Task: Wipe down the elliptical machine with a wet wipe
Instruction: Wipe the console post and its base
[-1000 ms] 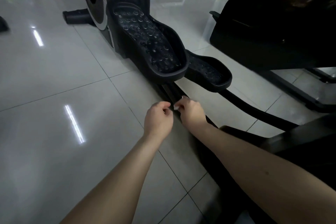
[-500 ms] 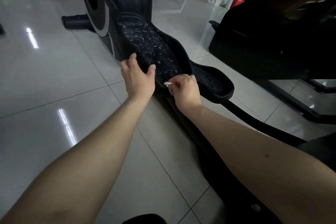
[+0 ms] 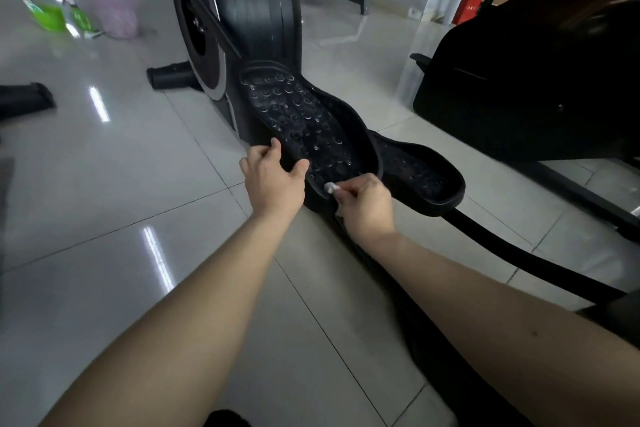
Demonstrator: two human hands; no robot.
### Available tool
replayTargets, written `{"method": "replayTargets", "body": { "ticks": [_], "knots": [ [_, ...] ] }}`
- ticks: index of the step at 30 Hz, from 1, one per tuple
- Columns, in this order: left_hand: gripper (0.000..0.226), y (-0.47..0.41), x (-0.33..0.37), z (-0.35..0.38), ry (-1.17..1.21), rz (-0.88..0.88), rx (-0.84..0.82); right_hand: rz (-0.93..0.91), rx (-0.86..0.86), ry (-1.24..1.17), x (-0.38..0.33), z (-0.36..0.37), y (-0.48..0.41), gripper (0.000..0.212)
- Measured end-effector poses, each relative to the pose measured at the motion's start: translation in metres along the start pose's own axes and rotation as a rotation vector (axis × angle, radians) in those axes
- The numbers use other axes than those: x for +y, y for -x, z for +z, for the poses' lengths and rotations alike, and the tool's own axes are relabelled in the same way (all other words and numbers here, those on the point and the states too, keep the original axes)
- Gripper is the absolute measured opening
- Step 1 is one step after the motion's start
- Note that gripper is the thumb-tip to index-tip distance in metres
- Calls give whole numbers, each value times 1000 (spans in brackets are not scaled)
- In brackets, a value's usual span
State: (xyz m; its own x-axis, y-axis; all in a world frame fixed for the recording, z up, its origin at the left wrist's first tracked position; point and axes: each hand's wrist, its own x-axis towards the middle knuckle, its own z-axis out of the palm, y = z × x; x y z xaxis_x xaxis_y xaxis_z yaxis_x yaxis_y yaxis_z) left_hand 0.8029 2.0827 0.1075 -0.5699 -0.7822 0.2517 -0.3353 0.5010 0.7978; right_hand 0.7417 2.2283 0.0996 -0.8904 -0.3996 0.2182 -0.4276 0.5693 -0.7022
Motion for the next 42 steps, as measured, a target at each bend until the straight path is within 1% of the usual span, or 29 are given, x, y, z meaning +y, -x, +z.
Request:
{"method": "replayTargets", "body": {
  "ticks": [2,4,6,8,9,11,13,17,19,21,24,27,29,31,33,35,38,42],
  "knots": [
    [71,-1,1,-1,-12,3,-6,-28,-35,-26,-12,8,6,13],
    [68,-5,-1,-2,27,-3,-35,-3,-65,-105,-21,14,0,12],
    [55,-12,-7,-7,136,-39,-71,17,-114,-193,-31,19,-14,9],
    [37,-24,-14,-18,223,-90,-50,22,-151,-222,-42,23,-30,7],
    [33,-27,-17,-23,239,-110,-21,4,-151,-214,-46,21,-35,5],
    [31,-40,-20,-35,220,-189,18,-33,-184,-235,-57,20,-49,4],
    [34,-53,-19,-45,154,-265,-34,-44,-225,-247,-69,19,-64,3],
    [38,-75,-13,-64,-27,-327,-246,-54,-305,-202,-94,27,-91,2],
    [39,-88,-10,-71,-65,-332,-311,-73,-335,-162,-108,34,-108,4],
    [39,-105,-11,-77,-79,-316,-332,-126,-350,-69,-123,47,-124,4],
    [37,-128,-13,-80,-85,-259,-300,-220,-342,67,-141,76,-148,10],
    [33,-142,-16,-79,-36,-230,-285,-211,-347,144,-148,89,-157,18],
    [33,-151,-18,-77,-11,-237,-290,-156,-350,79,-140,77,-149,13],
    [29,-158,-20,-76,28,-257,-299,-114,-305,-11,-124,57,-130,5],
    [23,-161,-19,-74,23,-262,-321,-106,-283,-20,-110,38,-112,5],
    [20,-164,-22,-70,19,-263,-345,-57,-307,-20,-105,28,-104,4],
    [24,-163,-25,-65,-20,-253,-384,-51,-305,8,-110,31,-108,11],
    [22,-163,-28,-66,-32,-238,-407,-66,-298,19,-128,46,-125,13]
  ]
}}
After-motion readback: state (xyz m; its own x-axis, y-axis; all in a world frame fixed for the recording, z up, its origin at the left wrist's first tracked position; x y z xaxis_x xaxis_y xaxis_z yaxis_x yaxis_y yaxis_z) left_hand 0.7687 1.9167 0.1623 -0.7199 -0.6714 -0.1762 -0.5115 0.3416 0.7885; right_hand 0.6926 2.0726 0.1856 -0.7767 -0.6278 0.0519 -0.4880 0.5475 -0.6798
